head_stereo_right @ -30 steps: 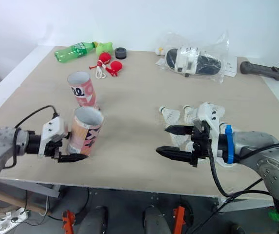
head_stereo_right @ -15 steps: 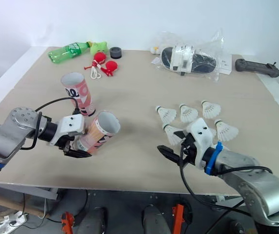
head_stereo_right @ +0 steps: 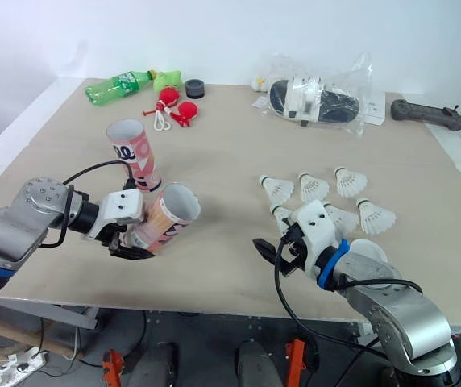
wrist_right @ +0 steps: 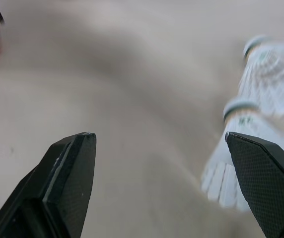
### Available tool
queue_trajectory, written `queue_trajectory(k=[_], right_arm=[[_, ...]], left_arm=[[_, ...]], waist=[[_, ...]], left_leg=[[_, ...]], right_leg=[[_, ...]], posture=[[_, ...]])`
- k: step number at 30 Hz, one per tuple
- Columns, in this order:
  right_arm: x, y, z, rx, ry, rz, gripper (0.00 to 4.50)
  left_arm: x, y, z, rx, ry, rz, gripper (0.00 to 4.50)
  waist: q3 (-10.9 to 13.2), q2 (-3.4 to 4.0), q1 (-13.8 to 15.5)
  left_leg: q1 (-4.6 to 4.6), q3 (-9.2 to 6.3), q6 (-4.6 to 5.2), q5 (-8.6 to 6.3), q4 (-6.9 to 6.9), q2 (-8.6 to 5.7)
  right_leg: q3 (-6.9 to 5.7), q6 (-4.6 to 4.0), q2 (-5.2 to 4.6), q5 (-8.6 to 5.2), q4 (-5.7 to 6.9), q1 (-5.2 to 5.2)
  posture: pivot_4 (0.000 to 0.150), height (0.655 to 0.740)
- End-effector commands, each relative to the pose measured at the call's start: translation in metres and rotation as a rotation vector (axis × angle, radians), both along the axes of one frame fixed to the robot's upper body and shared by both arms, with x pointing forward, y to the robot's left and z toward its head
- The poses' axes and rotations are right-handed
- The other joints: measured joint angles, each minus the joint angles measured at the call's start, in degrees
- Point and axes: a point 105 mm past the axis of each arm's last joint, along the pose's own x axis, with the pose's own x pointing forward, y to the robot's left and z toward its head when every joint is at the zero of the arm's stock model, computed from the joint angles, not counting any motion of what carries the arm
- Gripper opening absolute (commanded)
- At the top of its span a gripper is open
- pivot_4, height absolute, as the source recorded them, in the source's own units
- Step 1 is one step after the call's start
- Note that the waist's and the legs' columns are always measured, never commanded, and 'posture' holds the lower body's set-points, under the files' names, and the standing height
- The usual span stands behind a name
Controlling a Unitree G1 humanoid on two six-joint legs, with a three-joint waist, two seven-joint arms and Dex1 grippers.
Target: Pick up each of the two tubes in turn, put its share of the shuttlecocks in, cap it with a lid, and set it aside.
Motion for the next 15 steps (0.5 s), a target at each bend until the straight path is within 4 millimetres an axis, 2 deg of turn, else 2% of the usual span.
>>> queue_trajectory(k=[1,4,8,11,15], right_arm=[[-0.011,0.001,0.02,0.027,-0.075,0.04,4.5],[-0.016,-0.006,0.022,0.019,-0.07,0.027,4.5],[-0.024,-0.017,0.007,-0.002,0.004,-0.02,4.5],[-0.02,-0.023,-0.006,-0.012,0.037,-0.083,4.5],[-0.003,-0.018,-0.02,0.0,0.023,-0.142,4.5]], left_arm=[[-0.001,0.001,-0.005,0.011,0.02,0.005,3.98],[-0.001,0.001,-0.006,0.009,0.026,0.004,3.98],[0.001,0.0,-0.006,0.006,0.032,0.004,3.98],[0.0,-0.002,-0.007,0.001,0.056,0.003,3.98],[0.0,-0.005,-0.007,0.001,0.055,-0.003,3.98]], waist=[[0.0,0.01,0.1],[0.0,0.04,0.1],[-0.1,0.06,0.1],[-0.1,0.08,0.1],[-0.1,0.09,0.0]], left_leg=[[0.0,0.0,0.0,0.0,0.0,0.0],[0.0,-0.01,0.0,0.0,0.0,0.0],[0.02,-0.01,0.01,0.0,0.04,-0.01],[0.04,0.0,0.01,0.01,0.08,-0.01],[0.06,0.01,0.06,0.04,0.19,-0.02]], right_leg=[[-0.01,0.0,0.0,-0.01,0.0,0.01],[0.0,0.0,0.0,-0.01,0.0,0.01],[-0.01,-0.01,0.0,-0.01,0.05,0.04],[0.02,-0.02,0.0,-0.01,0.11,0.03],[0.02,-0.21,0.0,-0.06,0.14,0.05]], posture=[[0.15,0.74],[0.15,0.74],[0.15,0.74],[0.15,0.74],[0.15,0.74]])
